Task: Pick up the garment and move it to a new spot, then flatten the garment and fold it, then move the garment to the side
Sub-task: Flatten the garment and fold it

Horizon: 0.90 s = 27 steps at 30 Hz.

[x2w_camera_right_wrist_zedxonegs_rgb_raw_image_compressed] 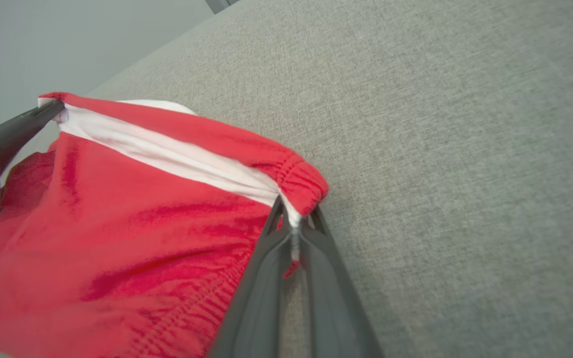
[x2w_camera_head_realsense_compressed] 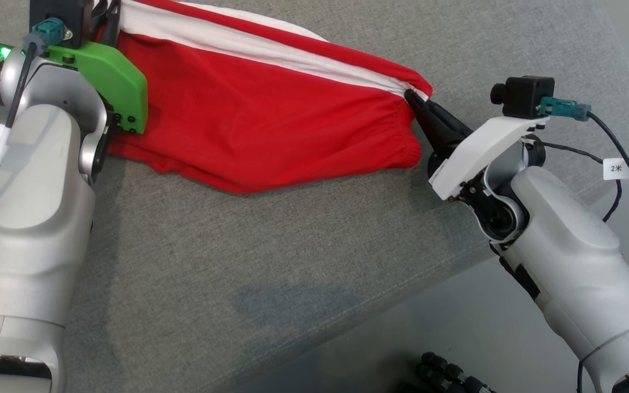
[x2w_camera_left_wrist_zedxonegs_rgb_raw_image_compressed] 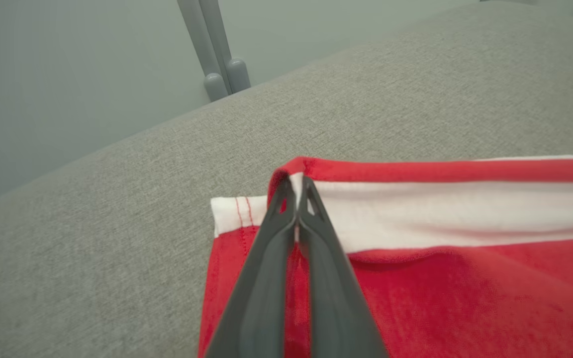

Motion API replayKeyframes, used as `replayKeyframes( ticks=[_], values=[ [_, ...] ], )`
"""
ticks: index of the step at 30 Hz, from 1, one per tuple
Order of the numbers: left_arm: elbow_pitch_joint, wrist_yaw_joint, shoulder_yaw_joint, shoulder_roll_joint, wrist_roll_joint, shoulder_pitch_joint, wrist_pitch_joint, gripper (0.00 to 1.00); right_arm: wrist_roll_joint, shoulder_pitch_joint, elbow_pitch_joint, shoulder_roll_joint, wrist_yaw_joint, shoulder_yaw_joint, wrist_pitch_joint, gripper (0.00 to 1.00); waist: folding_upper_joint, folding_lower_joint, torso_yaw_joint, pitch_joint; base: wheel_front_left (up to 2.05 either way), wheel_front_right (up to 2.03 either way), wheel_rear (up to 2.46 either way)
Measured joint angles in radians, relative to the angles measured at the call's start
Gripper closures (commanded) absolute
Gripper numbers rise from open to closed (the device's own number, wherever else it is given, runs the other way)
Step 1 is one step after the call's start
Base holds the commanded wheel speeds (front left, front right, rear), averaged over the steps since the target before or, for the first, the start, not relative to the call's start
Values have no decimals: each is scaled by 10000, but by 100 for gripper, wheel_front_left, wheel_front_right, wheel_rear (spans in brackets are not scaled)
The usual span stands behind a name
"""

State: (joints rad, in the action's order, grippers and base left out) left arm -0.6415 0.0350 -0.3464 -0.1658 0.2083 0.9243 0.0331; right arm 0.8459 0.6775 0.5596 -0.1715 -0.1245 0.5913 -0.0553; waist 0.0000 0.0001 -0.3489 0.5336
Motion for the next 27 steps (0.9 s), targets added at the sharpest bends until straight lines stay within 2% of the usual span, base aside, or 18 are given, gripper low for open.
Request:
replayKeyframes(
  ticks=[1, 2, 3, 4, 5, 14, 21, 27],
  values=[
    [-104, 0, -23, 42, -17, 67, -63, 88, 0, 44, 84, 4, 0, 2, -94, 47, 0, 0, -53, 62, 0, 0, 0],
    [-224, 0, -23, 96, -19, 138, -113, 69, 0, 107, 165, 2, 0, 2, -178, 14, 0, 0, -96, 115, 0, 0, 0],
    [-336, 0, -23, 148, -19, 196, -178, 55, 0, 159, 224, -2, 0, 4, -257, 0, 0, 0, -126, 148, 0, 0, 0],
    [-428, 0, -23, 199, -19, 250, -263, 13, 0, 200, 282, -6, 0, 25, -316, 0, 0, 0, -139, 160, 0, 0, 0],
    [-522, 0, -23, 228, -19, 295, -322, 0, 0, 228, 318, -21, 0, 69, -391, 0, 0, 1, -137, 149, 0, 0, 0],
    [-1116, 0, 81, 320, -15, 653, -1131, 0, 4, 322, 391, -408, 0, 372, -1158, 0, 0, 0, 101, -244, 0, 0, 0],
    [-1246, 105, 171, 838, 303, 602, -2075, 0, 224, 151, 550, -905, 0, 430, -1392, 0, 0, 0, 374, -703, 0, 0, 0],
    [-1175, 267, 109, 1072, 443, -225, -2767, 0, 1060, -733, 888, -1091, 0, 242, -1375, 0, 0, 0, 712, -1170, 0, 0, 0]
  ],
)
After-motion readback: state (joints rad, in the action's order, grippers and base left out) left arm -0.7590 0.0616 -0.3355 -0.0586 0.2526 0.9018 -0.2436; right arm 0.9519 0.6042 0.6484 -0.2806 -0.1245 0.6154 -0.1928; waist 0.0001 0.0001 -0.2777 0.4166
